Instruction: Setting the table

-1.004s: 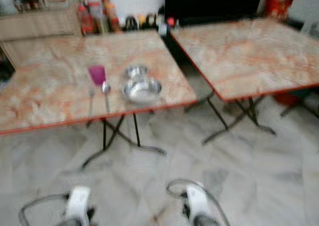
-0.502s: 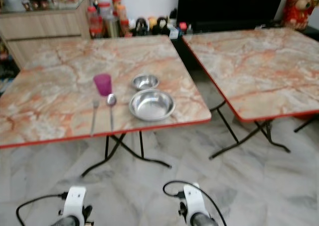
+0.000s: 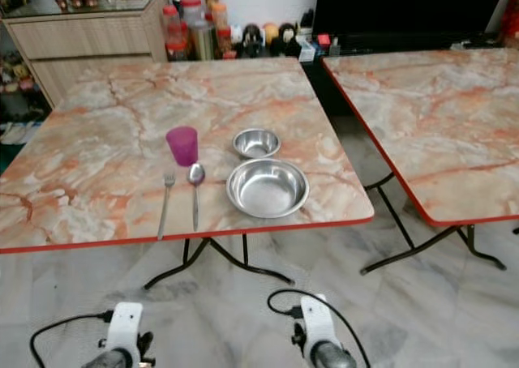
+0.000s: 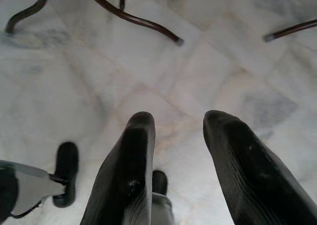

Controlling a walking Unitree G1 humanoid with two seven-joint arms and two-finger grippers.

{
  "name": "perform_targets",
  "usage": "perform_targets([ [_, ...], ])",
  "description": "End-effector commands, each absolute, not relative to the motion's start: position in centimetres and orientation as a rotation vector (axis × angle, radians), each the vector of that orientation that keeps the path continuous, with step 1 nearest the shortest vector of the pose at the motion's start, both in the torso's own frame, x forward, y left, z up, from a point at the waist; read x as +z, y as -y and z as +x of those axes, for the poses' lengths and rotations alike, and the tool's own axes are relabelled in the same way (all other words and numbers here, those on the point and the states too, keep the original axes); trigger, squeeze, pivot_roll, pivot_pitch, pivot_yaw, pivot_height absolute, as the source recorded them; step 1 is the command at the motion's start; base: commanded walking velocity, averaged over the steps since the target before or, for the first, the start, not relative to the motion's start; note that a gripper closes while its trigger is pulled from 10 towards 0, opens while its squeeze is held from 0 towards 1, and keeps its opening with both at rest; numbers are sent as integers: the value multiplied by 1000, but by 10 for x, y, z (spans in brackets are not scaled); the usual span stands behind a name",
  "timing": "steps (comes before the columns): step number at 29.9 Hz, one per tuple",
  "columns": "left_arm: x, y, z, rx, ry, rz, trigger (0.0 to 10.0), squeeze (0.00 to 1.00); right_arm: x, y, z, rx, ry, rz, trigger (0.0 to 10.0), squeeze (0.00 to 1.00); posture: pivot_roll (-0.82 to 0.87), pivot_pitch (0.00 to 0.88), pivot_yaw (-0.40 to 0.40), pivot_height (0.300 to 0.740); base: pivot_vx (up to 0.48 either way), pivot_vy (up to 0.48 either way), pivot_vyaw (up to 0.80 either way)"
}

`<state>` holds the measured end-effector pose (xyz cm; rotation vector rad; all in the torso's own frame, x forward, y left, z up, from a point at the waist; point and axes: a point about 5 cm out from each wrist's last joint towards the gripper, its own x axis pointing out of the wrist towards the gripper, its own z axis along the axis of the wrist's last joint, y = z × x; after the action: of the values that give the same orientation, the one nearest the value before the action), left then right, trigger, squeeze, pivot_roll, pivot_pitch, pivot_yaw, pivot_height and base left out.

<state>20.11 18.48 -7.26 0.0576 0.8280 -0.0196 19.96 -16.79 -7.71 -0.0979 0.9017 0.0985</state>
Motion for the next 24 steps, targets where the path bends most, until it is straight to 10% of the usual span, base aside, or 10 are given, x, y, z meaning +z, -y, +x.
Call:
perform_targets([
  [1,-74,-189,197,-26,-843,93,10000,0,-76,165,201,94,-893,-81,10000,0,-2,0,-16,728,0,-450,0],
  [24,-73,-189,199,-16,-831,132,10000,0,-76,168,201,89,-898,-89,10000,0,0,0,-26,728,0,-313,0],
])
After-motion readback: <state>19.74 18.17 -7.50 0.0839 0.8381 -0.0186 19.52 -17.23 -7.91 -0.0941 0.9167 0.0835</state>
